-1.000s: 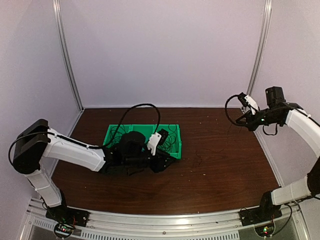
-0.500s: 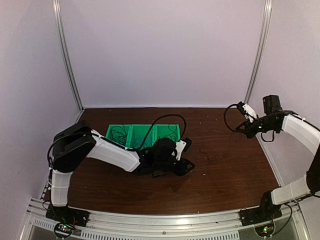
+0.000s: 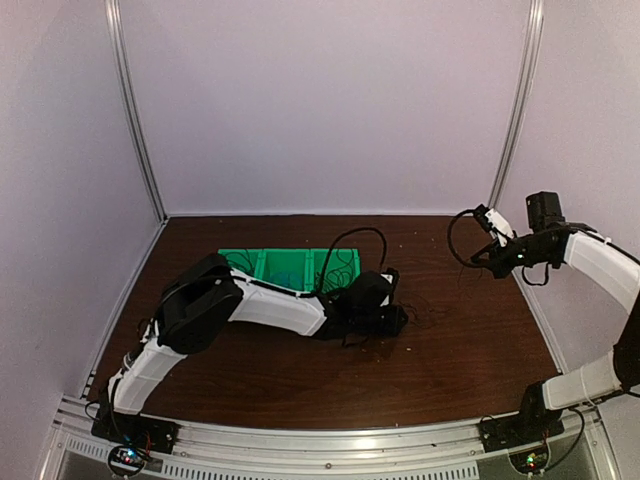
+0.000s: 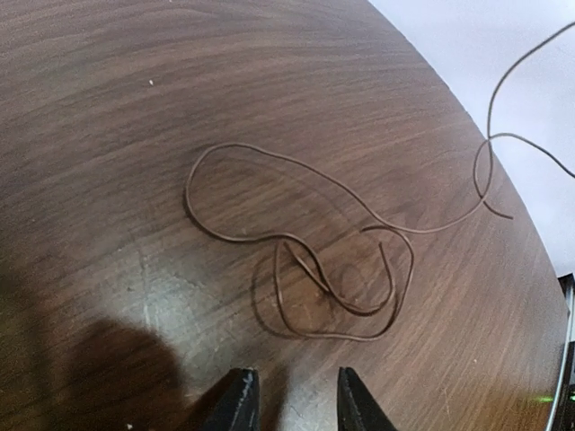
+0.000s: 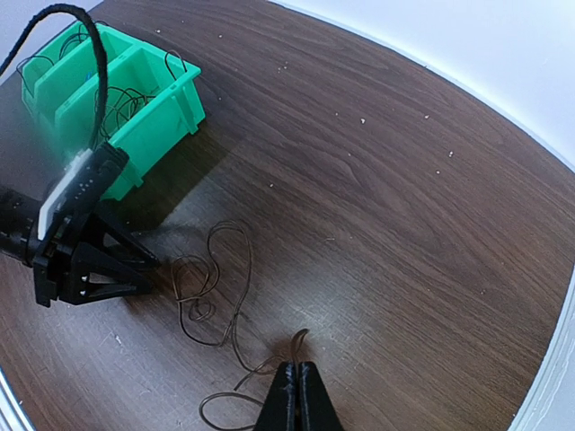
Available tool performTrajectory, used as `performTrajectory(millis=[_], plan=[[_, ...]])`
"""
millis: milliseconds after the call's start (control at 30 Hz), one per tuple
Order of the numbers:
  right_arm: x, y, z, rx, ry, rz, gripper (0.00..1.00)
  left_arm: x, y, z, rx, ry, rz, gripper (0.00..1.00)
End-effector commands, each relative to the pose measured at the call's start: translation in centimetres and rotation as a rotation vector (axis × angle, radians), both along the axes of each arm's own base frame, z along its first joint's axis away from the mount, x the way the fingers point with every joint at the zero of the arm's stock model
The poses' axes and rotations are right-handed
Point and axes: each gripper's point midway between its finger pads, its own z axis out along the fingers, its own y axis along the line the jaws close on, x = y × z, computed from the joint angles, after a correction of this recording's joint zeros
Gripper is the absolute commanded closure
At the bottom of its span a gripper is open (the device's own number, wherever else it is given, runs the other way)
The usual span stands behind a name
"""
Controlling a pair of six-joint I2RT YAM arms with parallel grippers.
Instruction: Untangle the cables
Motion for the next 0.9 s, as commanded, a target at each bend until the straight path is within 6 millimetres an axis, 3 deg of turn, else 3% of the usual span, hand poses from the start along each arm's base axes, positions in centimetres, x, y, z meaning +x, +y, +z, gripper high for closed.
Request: performTrajectory(millis=[0,200,267,300,400,533,600,700,867], plan=[[-0.4,0.2,0.2,0.010,-0.024,0.019,1.00,1.2,-1.1,-0.3,-0.032,0.048,0.042,0.71],[-0.4,0.3,0.1,0.017,-0.024,0.024,1.00,2.3,-2.1,-1.9,-0.062,0.088,0.038,0.81],[-0.3,0.3,0.2,0.019,-0.027,0.021,1.00,2.3,-2.4,-2.1,-0.072,0.097,0.021,0.93],[-0.2,0.2,0.3,0.017,-0.031,0.013,1.00,2.3,-2.4,-2.1,-0.074,0.101,0.015,1.00],[1.3,-1.8,1.9,0.001,-0.083,-0.070,1.00,2.1,-1.8,-0.7,-0.055,0.074,0.010,1.00],[4.2,-6.7,5.9,-0.044,-0.200,-0.223,1.00,1.0,1.7,2.5,-0.007,0.005,0.016,1.00],[5.5,-8.7,7.9,-0.059,-0.251,-0.287,1.00,-0.3,3.9,3.1,0.034,-0.015,-0.007,1.00],[7.0,-10.4,9.7,-0.077,-0.298,-0.353,1.00,-3.0,6.7,3.5,0.090,-0.017,-0.066,1.00],[8.3,-12.3,10.7,-0.099,-0.365,-0.455,1.00,-7.5,11.3,1.4,0.167,0.027,-0.164,1.00]])
